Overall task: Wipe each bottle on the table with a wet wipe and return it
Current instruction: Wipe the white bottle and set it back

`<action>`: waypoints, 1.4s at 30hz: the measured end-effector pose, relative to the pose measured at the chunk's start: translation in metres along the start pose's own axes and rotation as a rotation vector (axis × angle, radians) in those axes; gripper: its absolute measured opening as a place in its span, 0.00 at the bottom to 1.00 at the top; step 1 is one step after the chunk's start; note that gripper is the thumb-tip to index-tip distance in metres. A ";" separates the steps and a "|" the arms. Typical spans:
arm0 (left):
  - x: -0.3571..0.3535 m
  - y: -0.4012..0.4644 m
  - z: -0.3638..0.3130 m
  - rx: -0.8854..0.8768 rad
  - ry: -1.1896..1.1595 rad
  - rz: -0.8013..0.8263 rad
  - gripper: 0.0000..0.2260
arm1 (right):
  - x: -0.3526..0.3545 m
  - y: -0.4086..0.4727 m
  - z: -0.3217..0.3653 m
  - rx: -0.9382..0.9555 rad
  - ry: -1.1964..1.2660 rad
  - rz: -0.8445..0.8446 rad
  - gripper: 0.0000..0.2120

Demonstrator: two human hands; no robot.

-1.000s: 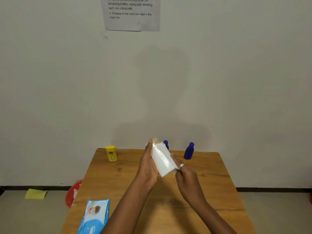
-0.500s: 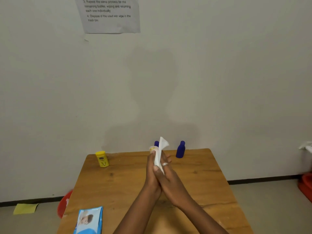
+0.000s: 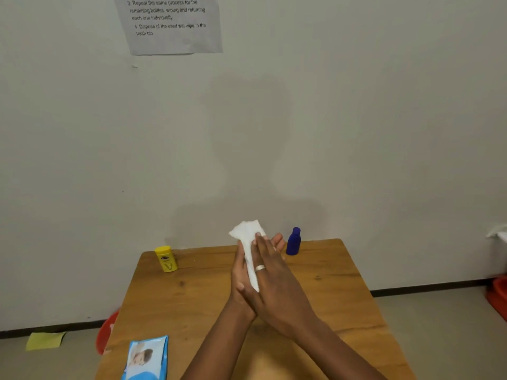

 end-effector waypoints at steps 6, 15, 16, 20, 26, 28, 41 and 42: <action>0.013 0.011 -0.016 -0.100 0.107 -0.110 0.29 | -0.002 -0.024 0.002 0.192 -0.061 0.038 0.36; -0.004 0.008 -0.009 -0.102 0.167 -0.048 0.31 | -0.006 -0.011 -0.004 0.093 0.194 -0.205 0.29; -0.003 0.010 -0.012 -0.147 0.186 -0.079 0.32 | -0.012 -0.015 -0.006 0.107 0.238 -0.212 0.27; -0.007 0.011 -0.017 -0.312 0.351 -0.103 0.33 | -0.023 -0.028 -0.010 -0.211 0.844 -0.137 0.28; -0.029 0.002 -0.009 -0.540 0.885 0.052 0.31 | -0.010 -0.005 -0.011 -0.711 2.092 -0.092 0.21; -0.027 0.004 -0.014 -0.553 0.998 0.098 0.34 | -0.003 -0.008 -0.013 -0.759 2.195 -0.001 0.22; -0.013 0.011 -0.016 -0.475 1.160 0.096 0.28 | -0.010 -0.015 -0.035 -0.924 2.003 0.101 0.23; -0.012 0.011 -0.019 -0.473 1.164 0.097 0.26 | -0.009 -0.016 -0.036 -0.929 1.947 0.103 0.21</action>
Point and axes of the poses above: each hand's wrist, its own y-axis towards the middle knuckle, its own x-axis out of the back of the hand, z = x × y, the point moved 2 cm from there along y, towards the middle knuckle, and after that the axes turned 4 degrees about -x, right-handed, at the moved point
